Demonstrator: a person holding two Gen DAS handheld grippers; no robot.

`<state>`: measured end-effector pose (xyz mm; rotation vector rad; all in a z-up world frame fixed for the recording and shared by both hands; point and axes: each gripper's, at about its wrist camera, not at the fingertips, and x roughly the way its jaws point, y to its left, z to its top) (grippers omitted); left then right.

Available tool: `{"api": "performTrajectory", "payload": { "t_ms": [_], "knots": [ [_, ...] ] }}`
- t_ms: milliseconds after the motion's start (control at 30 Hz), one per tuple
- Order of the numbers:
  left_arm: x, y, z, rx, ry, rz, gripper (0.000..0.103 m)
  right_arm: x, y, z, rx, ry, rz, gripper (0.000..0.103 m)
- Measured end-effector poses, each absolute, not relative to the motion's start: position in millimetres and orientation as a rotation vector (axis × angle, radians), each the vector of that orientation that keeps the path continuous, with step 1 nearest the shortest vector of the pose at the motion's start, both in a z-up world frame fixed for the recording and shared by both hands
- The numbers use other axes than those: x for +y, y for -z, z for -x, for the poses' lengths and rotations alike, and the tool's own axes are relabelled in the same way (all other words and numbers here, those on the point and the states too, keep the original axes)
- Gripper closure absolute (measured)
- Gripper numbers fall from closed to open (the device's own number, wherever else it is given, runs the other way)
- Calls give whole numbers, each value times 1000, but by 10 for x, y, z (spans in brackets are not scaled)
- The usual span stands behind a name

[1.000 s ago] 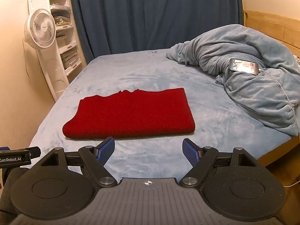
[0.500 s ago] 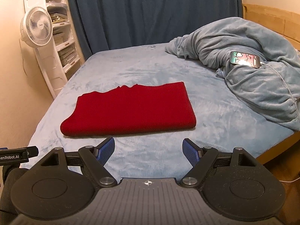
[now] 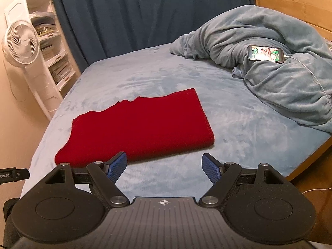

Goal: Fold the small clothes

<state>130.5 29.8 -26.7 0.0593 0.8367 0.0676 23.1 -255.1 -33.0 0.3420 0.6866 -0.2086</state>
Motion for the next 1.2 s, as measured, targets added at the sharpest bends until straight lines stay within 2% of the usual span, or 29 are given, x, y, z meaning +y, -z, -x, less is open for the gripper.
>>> {"api": "performTrajectory", "payload": {
  "t_ms": [233,467,633,833,867,900,933,1133,1200],
  "knots": [
    [258,401,-1584,875,-76,-52,0,-2684,485,-537,711,221,-384,22],
    [362,613,-1968,891,-114,-35,0,-2942,940,-1094,783,262,-464,22],
    [643,857,-2347,864,-239,-32,0,-3388,1490,-1567,841,309,-769,22],
    [1121,1246,-2710,930,-321,22,0,-3781,2267,-1908,886,429,-1114,22],
    [1187,1317,-2748,944,-326,37,0,-3835,2385,-1919,872,440,-1198,28],
    [1244,1392,-2787,961,-336,49,0,-3878,2468,-1920,840,434,-1269,43],
    [1283,1458,-2814,972,-347,54,0,-3905,2495,-1929,806,416,-1302,85],
    [1418,1770,-2932,1008,-394,66,0,-3807,2063,-2038,779,360,-1127,87],
    [1459,1854,-2965,1015,-398,91,0,-3760,2065,-2078,831,401,-1077,87]
  ]
}}
